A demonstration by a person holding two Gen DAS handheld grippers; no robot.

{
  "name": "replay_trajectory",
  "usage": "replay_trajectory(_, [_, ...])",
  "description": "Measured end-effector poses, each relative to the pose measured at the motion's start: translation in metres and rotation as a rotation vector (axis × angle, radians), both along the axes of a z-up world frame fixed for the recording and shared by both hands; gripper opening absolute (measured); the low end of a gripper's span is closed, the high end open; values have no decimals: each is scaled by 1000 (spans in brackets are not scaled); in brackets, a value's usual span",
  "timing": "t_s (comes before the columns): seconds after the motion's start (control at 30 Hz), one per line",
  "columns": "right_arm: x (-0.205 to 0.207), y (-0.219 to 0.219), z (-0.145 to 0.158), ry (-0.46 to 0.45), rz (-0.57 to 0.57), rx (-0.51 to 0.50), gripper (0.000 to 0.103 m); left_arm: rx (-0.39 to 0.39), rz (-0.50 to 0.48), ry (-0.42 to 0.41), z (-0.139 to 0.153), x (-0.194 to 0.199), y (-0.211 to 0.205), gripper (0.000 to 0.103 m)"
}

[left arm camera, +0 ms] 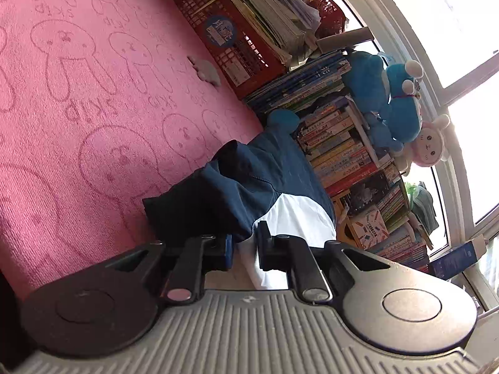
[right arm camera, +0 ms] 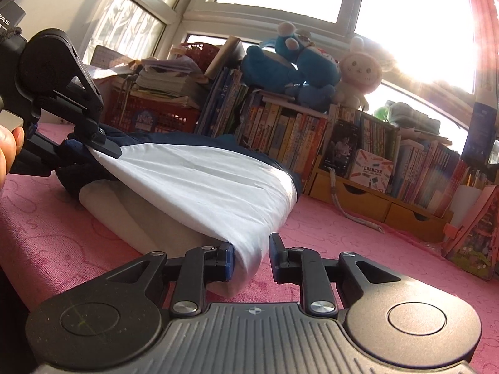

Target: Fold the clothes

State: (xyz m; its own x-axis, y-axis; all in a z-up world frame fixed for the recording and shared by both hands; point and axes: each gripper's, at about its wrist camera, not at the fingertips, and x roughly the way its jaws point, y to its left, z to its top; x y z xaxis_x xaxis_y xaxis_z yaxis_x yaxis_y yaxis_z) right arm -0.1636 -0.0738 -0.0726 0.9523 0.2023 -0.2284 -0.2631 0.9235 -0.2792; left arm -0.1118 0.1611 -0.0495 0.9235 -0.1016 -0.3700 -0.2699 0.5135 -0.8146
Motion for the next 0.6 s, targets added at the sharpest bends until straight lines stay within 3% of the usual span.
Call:
replay_trajectory(0.07, [0,1,-1,2,1,0,22,-28,23,7,-5,2,4,30])
replay_trajectory(0.13, [0,2,-1,4,0,-3,22,-8,69,-1,-5,1,8,29])
replay_trajectory(0.27, [4,-1,-1,38,-10,26,23,242,149,18,10,-12,6,14])
replay_trajectory(0.33, [8,-2,-2,64,-16,51,23,302,146,38,10,-16,4,11])
replay_trajectory(0.43, [14,-3,-2,103,-25,89,23,300,152,86,3,-17,6,9])
replay_trajectory(0.6, [24,-5,-4,168,-40,152,27,300,138,98,-2,-16,8,10])
